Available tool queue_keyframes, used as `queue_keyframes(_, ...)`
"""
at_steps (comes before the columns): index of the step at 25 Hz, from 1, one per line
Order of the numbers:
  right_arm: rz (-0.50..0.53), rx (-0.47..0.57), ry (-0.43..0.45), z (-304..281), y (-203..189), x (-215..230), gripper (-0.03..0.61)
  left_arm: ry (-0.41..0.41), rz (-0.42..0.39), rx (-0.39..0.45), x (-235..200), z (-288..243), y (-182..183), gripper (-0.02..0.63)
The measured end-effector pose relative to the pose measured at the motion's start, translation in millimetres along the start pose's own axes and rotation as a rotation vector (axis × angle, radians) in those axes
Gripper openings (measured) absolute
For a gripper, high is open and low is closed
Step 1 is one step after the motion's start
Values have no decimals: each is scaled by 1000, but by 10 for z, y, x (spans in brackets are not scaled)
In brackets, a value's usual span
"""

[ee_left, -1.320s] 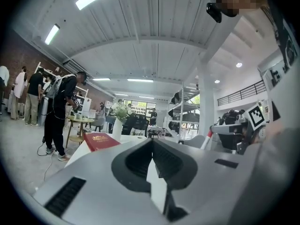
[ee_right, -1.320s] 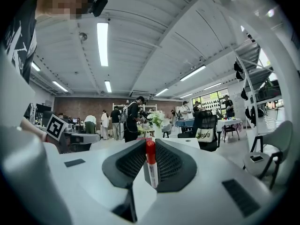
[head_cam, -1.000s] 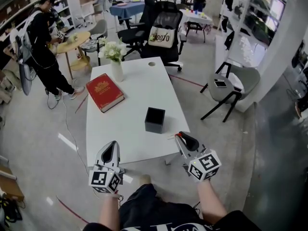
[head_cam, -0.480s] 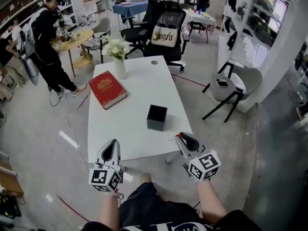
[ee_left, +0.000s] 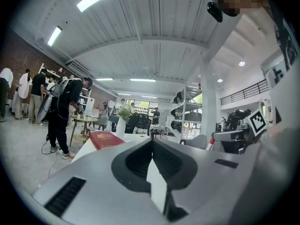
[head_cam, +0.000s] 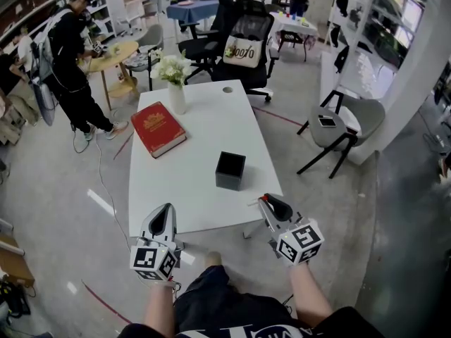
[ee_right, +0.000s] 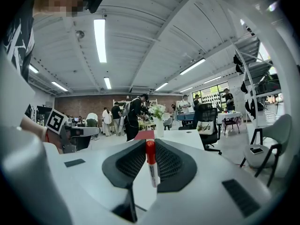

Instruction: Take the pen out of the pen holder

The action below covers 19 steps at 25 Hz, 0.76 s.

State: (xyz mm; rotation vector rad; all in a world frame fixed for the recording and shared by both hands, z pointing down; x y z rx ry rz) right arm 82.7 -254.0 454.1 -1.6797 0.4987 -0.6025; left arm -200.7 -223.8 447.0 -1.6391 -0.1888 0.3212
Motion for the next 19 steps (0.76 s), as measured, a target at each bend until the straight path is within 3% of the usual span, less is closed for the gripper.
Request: queue_keyframes(19, -28, 11, 9, -88, -59, 69, 71, 5, -6, -15, -78, -105, -45, 5)
Point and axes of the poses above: the fingertips, and each gripper's own axes: z backward along the fingers, x to its right, y out of its top, the point moved 4 cm from there along z, backward along the fingers, and after that the axes turned 1 degree about -z, right-handed, at the moved point
